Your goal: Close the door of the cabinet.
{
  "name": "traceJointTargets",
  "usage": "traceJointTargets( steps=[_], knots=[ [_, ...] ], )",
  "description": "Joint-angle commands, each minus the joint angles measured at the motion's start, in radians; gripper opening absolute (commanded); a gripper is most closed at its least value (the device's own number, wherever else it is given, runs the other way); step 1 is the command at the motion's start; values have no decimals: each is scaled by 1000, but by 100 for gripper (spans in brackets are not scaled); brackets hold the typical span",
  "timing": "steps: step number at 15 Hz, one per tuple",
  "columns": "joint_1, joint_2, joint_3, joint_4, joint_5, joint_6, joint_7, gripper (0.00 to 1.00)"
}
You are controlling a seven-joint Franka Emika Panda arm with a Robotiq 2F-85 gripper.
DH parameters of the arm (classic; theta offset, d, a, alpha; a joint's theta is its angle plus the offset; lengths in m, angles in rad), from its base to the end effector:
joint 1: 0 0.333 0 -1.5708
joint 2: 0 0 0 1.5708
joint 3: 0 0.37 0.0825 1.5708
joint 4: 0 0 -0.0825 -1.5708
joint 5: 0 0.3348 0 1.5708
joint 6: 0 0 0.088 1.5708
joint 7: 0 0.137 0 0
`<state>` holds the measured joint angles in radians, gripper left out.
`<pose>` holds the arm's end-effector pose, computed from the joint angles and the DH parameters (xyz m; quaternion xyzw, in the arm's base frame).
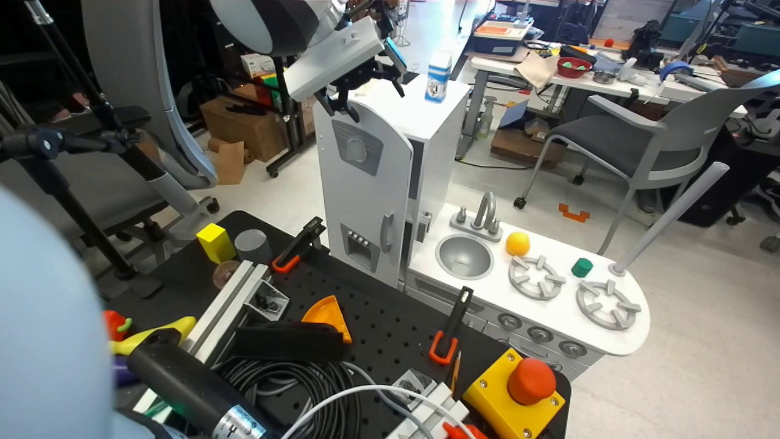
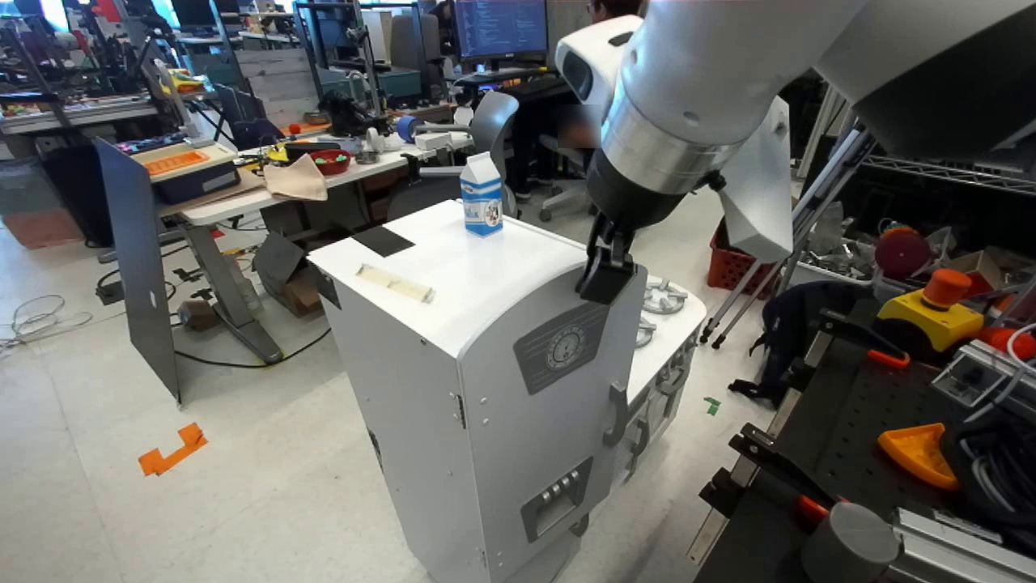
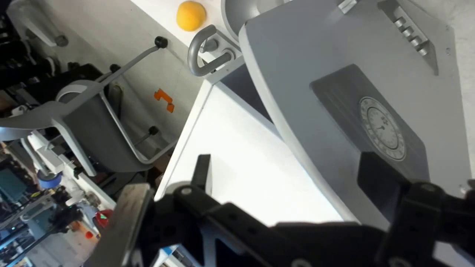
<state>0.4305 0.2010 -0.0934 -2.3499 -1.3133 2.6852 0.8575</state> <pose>0.4692 0.1842 0.3153 0.8967 0.3095 0.2163 0.2311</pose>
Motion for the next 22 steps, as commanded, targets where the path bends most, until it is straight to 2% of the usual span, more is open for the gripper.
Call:
traceJointTargets(
  steps=[1, 10, 12, 14, 15, 16, 17, 21, 22],
  knots=[
    [8, -20, -19, -10, -144, 0, 174, 100],
    [3, -33, -13, -5, -379, -19, 537, 100],
    [5, -53, -8, -25, -399, -28, 583, 100],
    [9, -94, -1, -90, -293, -50, 526, 100],
    [-93, -123, 114, -138, -192, -85, 446, 100],
    [-8, -147, 35, -183, -90, -85, 391, 100],
    [-114, -186, 144, -251, -12, -88, 337, 100],
    [-143, -310, 221, -385, 312, -37, 179, 100],
    [-112, -209, 179, -309, 193, -54, 258, 100]
  ],
)
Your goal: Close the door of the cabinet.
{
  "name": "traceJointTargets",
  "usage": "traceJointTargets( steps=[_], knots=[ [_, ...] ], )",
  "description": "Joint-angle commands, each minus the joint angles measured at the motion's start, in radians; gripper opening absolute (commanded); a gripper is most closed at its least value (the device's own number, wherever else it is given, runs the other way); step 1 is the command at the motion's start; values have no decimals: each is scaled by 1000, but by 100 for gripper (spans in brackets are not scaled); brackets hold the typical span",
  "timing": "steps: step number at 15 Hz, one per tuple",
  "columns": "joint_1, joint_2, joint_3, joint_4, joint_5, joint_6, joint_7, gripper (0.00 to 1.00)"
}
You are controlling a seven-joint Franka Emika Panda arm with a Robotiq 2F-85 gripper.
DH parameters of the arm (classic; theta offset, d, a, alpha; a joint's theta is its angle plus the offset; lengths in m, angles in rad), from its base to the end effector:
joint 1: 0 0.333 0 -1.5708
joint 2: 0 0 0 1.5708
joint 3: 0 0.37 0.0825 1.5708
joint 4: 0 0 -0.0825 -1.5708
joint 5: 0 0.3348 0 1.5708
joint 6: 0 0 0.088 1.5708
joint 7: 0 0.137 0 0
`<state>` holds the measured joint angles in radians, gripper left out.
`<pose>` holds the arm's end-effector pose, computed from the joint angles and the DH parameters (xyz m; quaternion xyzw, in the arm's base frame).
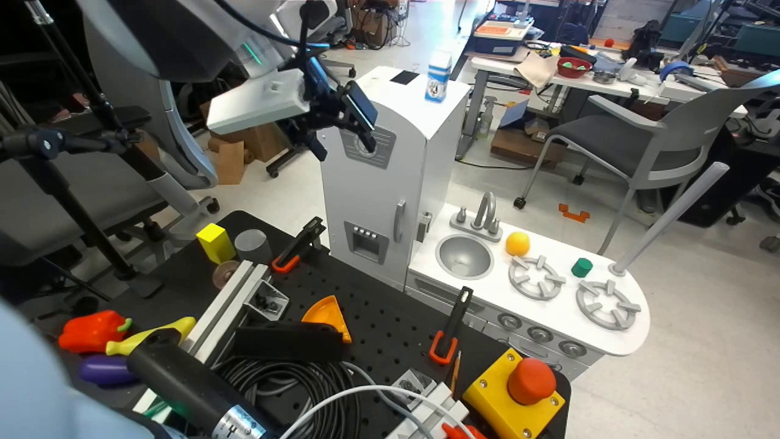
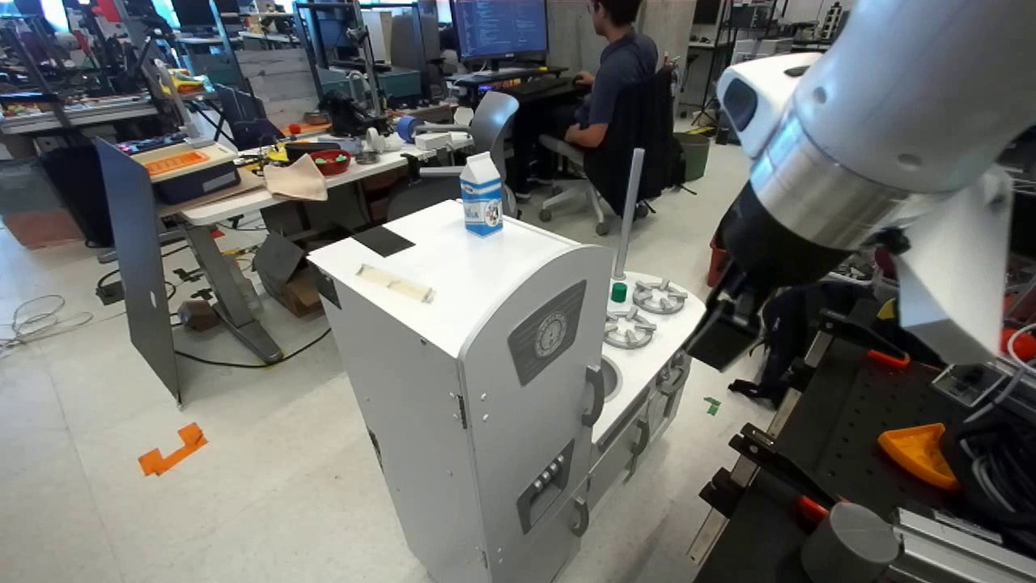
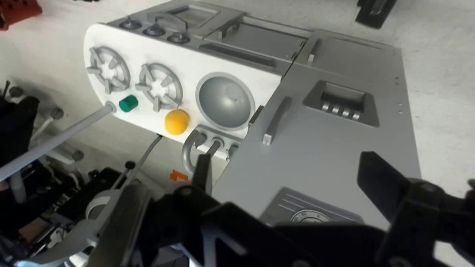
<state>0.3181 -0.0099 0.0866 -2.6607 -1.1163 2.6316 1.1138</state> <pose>0.3548 0.1617 0.3061 0.9567 0.1414 0.1691 0.1903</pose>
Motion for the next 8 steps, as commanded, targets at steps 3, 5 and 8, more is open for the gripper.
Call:
traceJointTargets(
  steps=[3, 5, 8],
  knots=[
    [-5, -73, 26, -55, 84, 0, -42, 100],
    [-8, -83, 26, -63, 85, 0, -43, 100],
    [-11, -83, 26, -63, 85, 0, -44, 100]
  ],
)
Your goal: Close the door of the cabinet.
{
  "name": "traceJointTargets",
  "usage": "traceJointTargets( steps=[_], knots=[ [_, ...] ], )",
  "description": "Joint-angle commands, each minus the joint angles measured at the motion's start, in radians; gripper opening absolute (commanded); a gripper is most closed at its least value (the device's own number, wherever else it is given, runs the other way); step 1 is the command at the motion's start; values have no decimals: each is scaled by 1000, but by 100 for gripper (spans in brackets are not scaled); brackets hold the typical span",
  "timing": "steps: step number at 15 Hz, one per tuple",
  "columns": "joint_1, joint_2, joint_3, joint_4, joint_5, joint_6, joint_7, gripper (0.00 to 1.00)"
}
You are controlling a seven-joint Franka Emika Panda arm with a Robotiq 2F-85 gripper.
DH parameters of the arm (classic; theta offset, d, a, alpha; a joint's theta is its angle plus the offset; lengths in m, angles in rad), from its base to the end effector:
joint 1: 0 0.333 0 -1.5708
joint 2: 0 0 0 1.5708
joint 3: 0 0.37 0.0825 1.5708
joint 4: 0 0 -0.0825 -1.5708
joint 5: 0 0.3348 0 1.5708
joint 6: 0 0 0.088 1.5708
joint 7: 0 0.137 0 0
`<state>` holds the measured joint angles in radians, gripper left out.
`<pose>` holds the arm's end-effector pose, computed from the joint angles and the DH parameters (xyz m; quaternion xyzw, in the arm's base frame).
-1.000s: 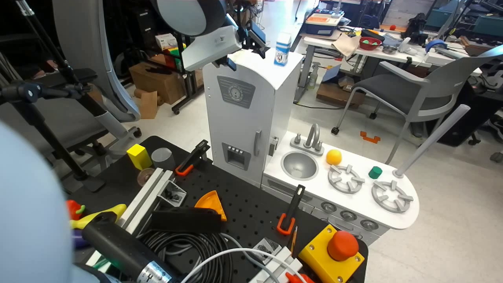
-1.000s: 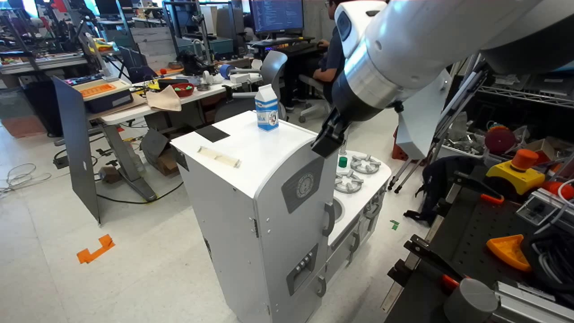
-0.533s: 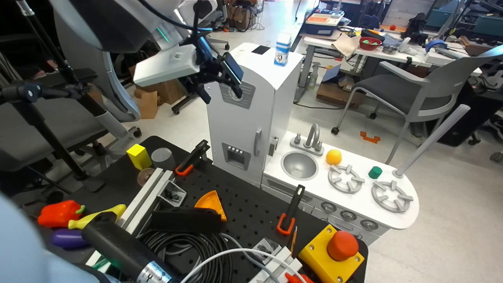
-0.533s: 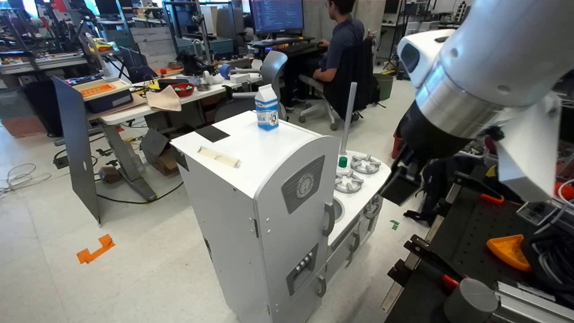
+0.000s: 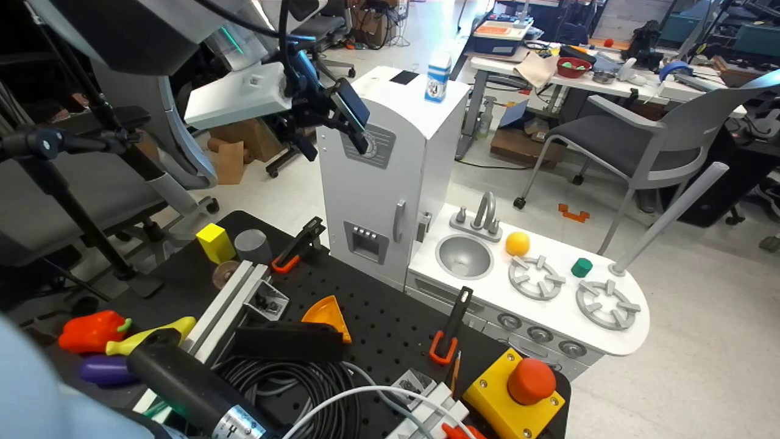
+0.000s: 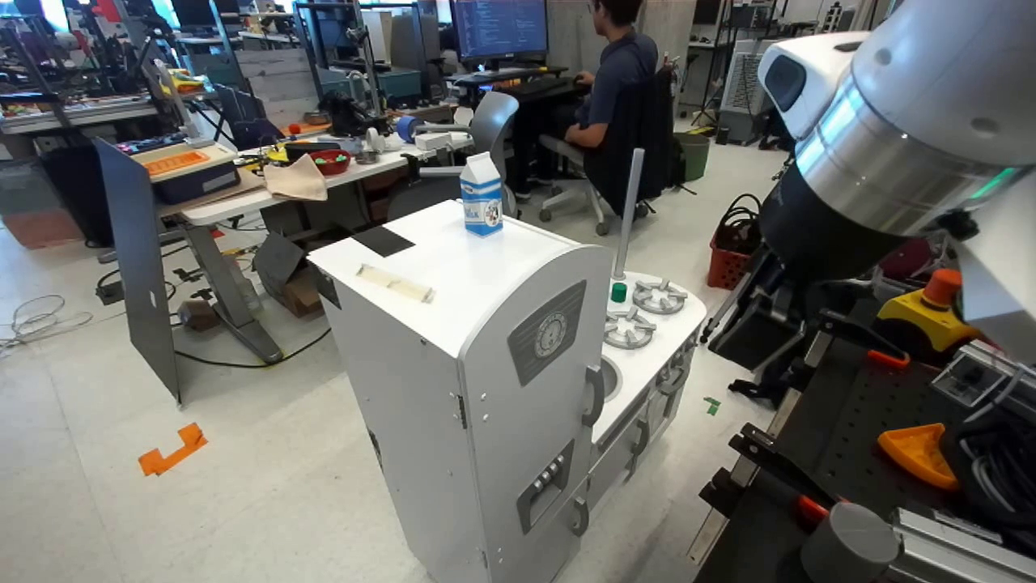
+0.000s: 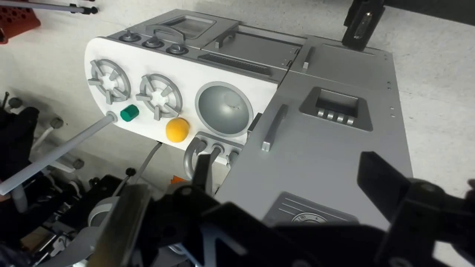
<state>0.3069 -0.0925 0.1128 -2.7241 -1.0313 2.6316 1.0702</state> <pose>0.3320 0.1571 0.3175 0.9607 0.1300 0.1643 0.1819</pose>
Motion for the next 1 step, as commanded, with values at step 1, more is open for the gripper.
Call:
traceJointTargets(
  steps=[1],
  knots=[
    [0, 0, 0, 0, 0, 0, 0, 100]
  ],
)
